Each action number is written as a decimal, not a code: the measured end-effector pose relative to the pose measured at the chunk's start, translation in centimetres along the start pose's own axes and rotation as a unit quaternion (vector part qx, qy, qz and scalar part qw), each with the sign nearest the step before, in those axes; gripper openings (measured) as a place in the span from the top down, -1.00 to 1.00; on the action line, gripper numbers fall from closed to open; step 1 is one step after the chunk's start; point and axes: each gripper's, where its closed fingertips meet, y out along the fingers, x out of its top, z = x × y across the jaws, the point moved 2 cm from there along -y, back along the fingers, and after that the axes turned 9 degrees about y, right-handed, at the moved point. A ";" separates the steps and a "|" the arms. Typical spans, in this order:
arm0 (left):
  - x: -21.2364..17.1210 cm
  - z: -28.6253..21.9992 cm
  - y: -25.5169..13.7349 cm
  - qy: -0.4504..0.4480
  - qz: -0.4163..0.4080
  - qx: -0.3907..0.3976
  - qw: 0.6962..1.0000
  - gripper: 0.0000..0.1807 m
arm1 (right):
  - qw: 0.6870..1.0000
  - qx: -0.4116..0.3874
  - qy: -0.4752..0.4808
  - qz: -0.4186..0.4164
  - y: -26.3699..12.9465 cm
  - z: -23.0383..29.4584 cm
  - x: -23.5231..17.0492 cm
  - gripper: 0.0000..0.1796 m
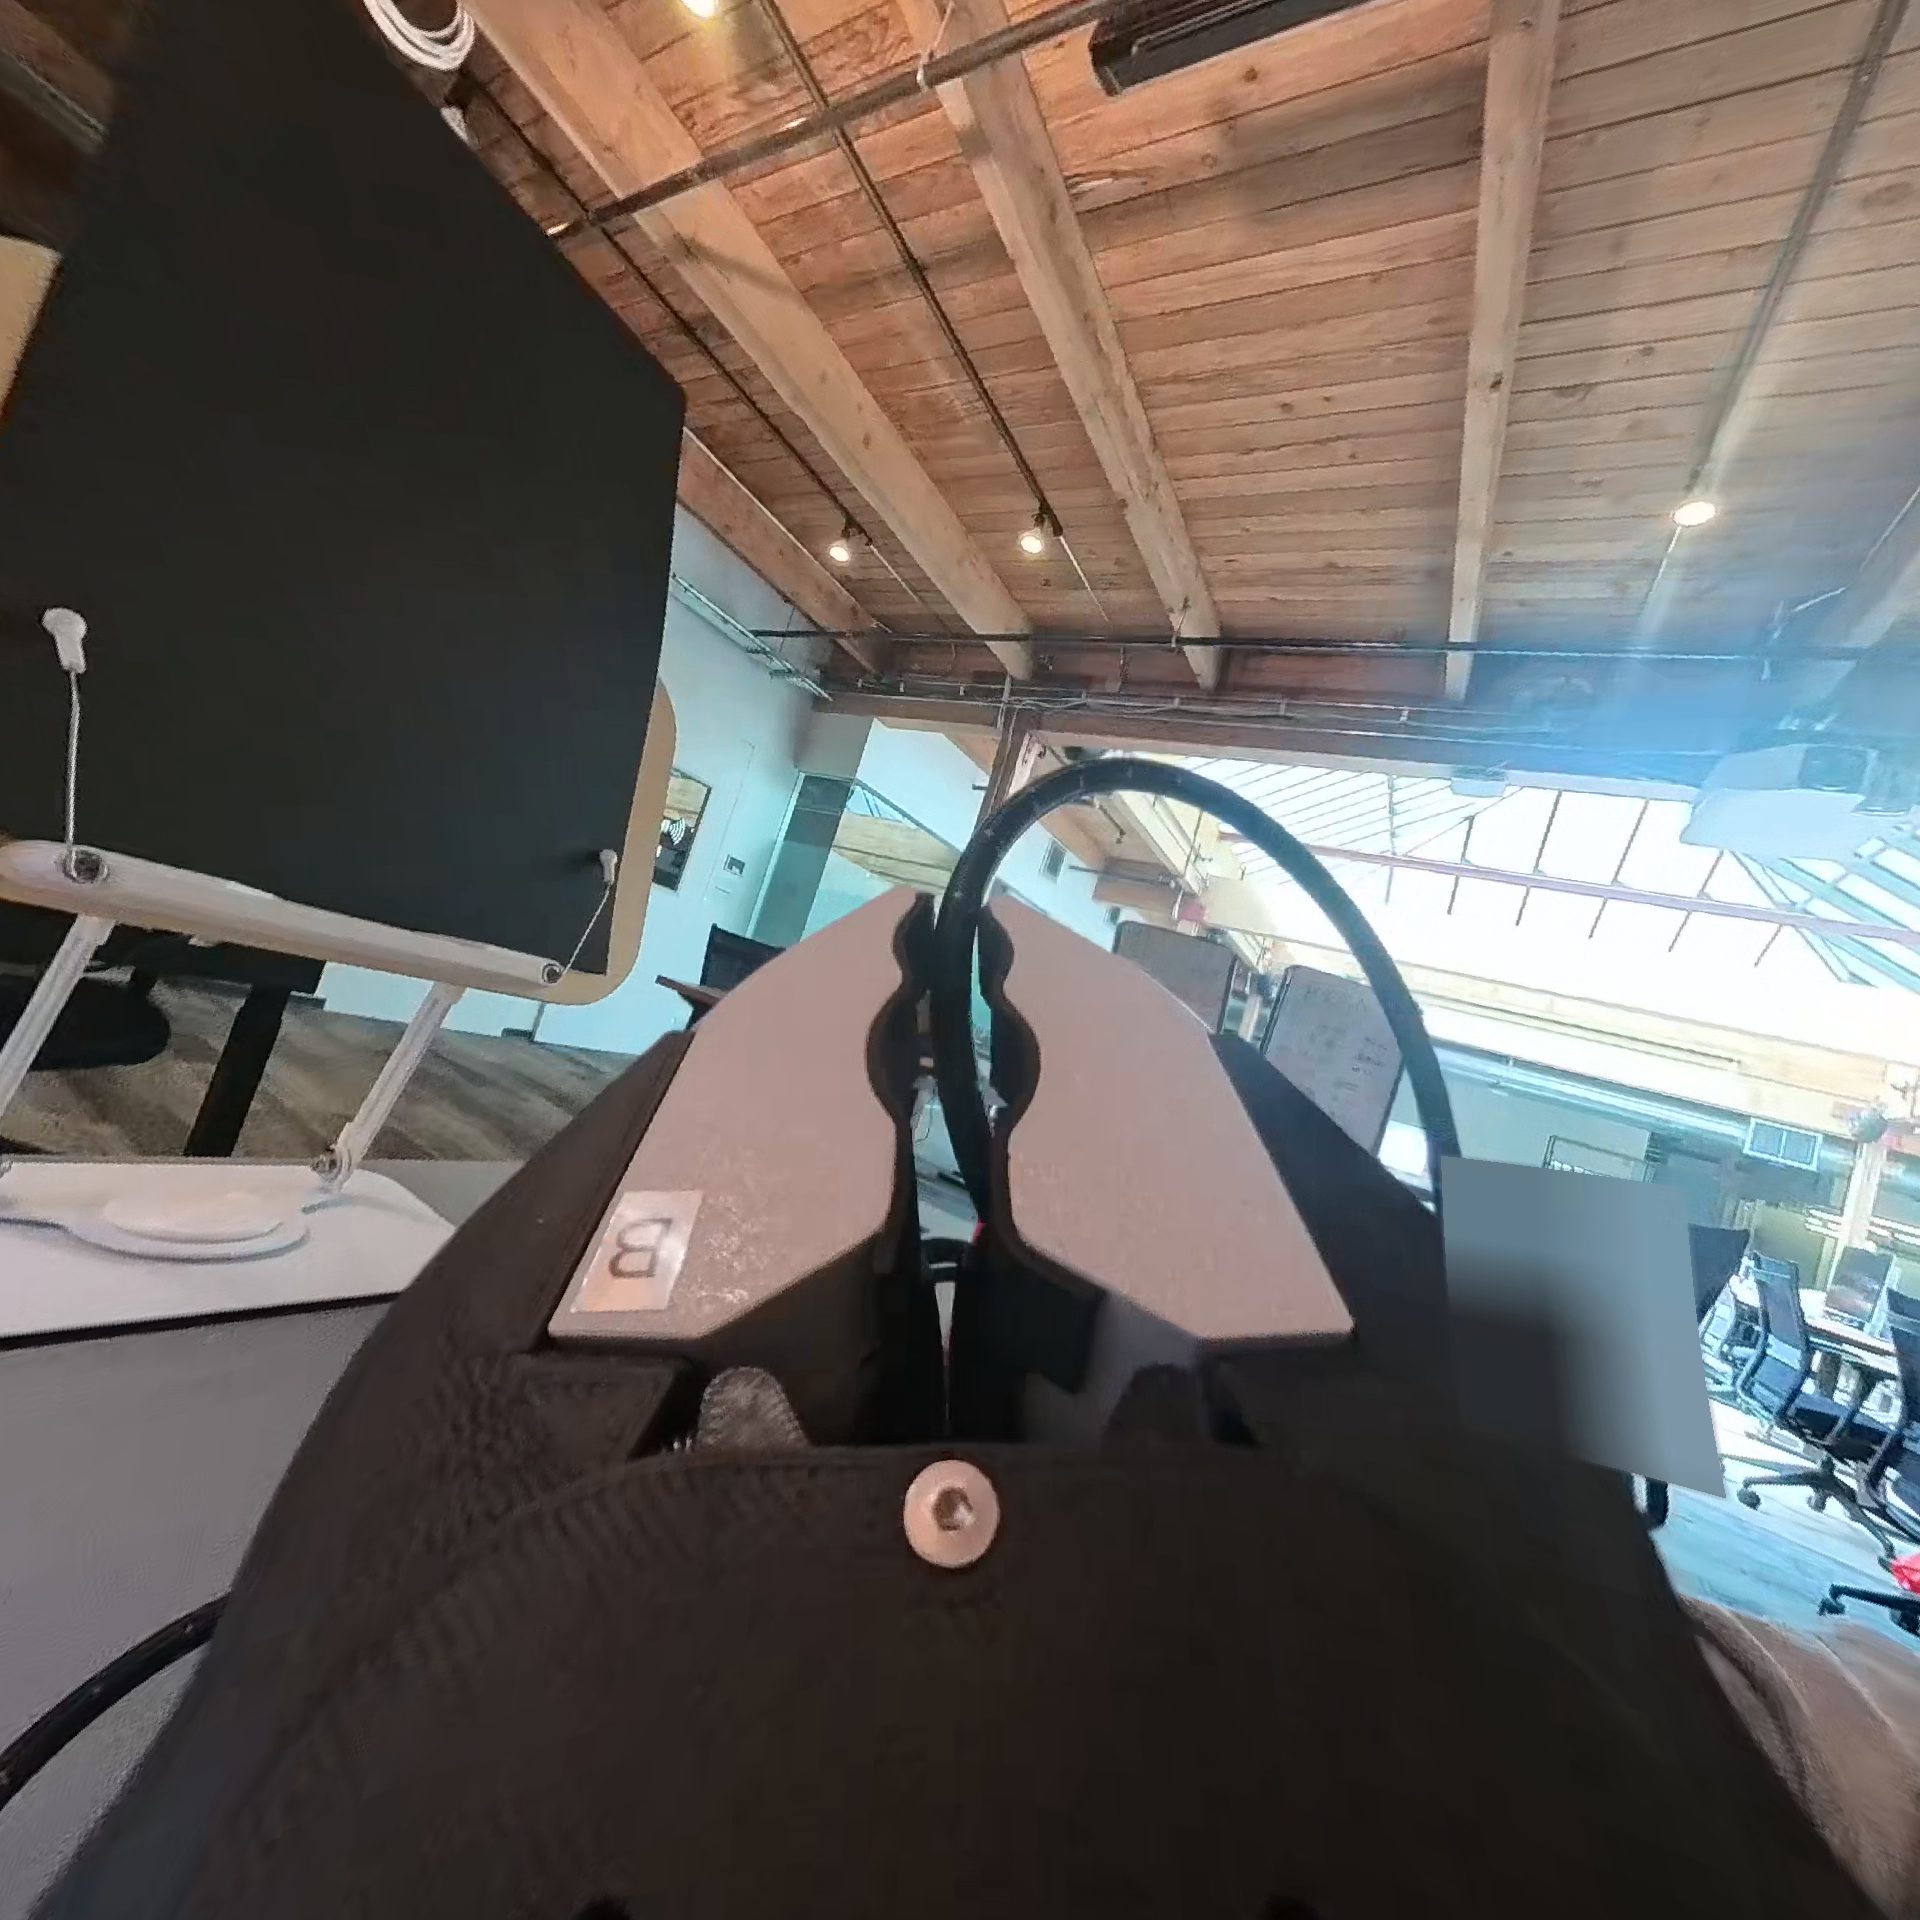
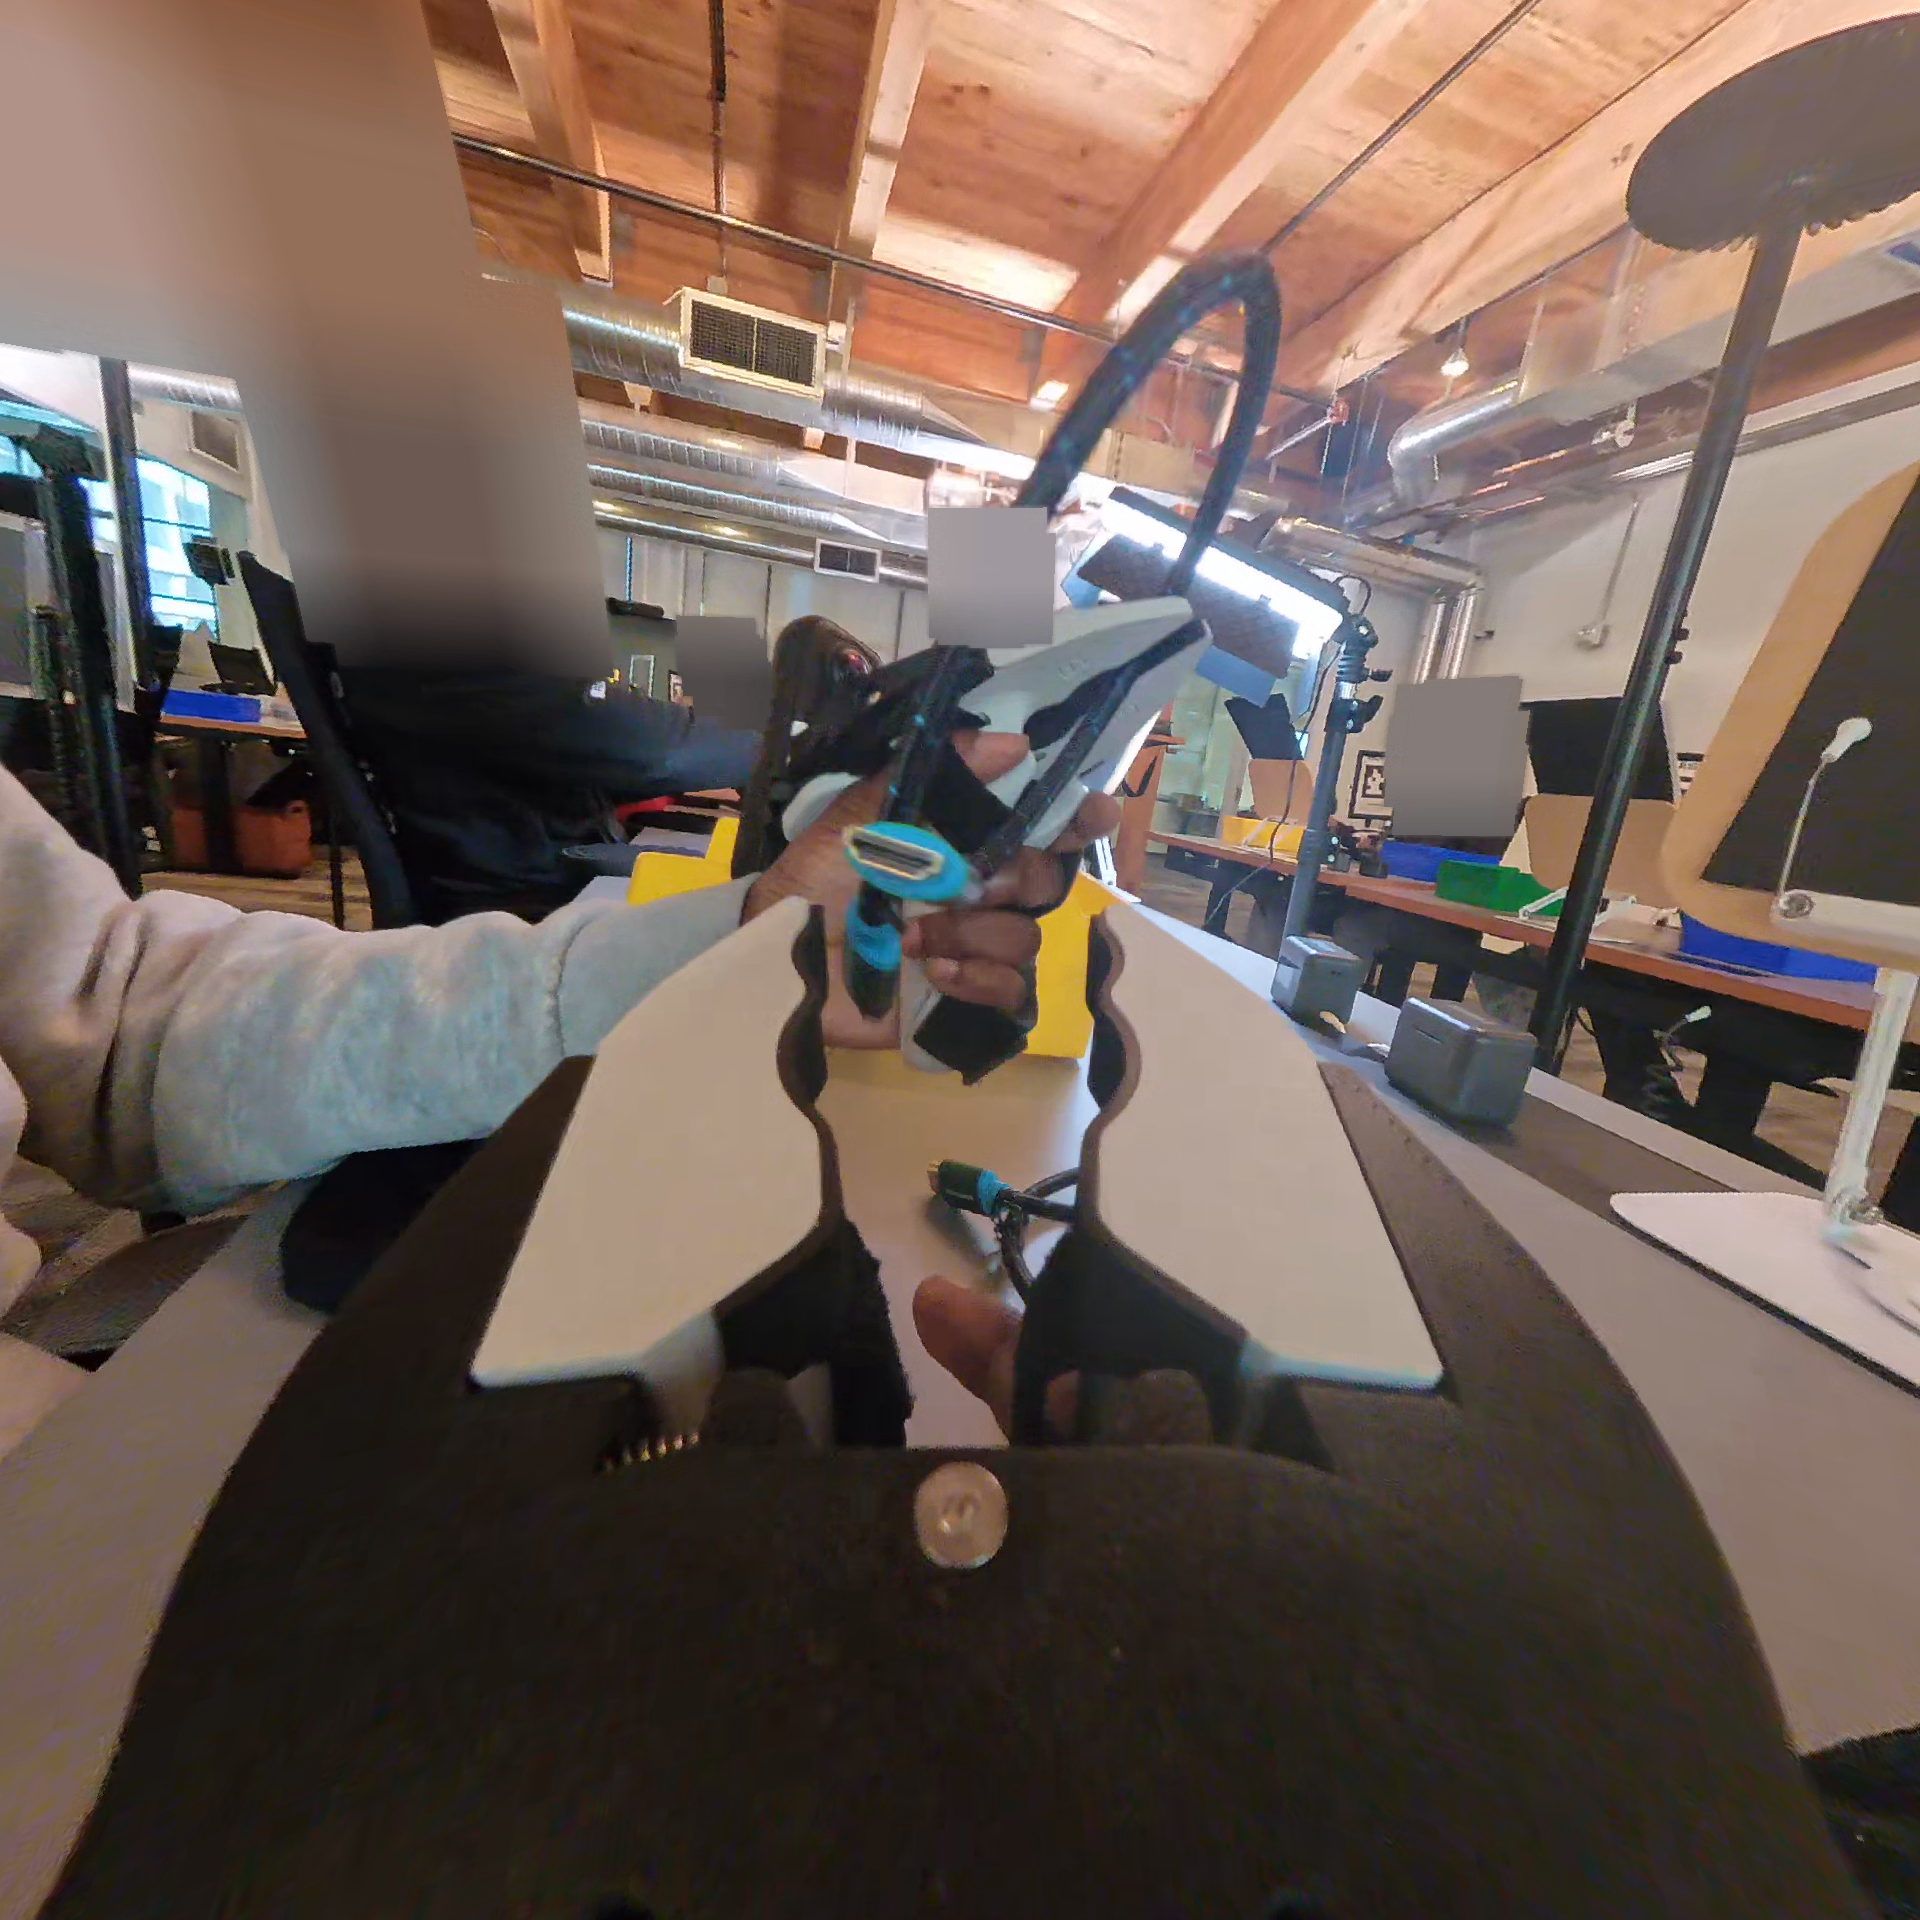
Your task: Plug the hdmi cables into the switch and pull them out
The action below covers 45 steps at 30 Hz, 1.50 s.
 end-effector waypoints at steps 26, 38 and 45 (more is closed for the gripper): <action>-0.8 0.5 -0.4 0.024 0.035 0.020 0.999 0.92 | 0.997 -0.079 0.006 0.019 -0.5 -2.6 -0.2 0.36; -0.6 -0.5 -0.3 0.037 0.032 -0.006 0.999 0.93 | 0.995 -0.074 -0.052 0.044 -0.4 -2.0 -0.6 0.54; 0.0 -1.2 -0.2 -0.001 0.018 -0.045 0.999 0.93 | 0.997 -0.059 -0.025 0.048 -0.3 -1.7 -0.8 0.59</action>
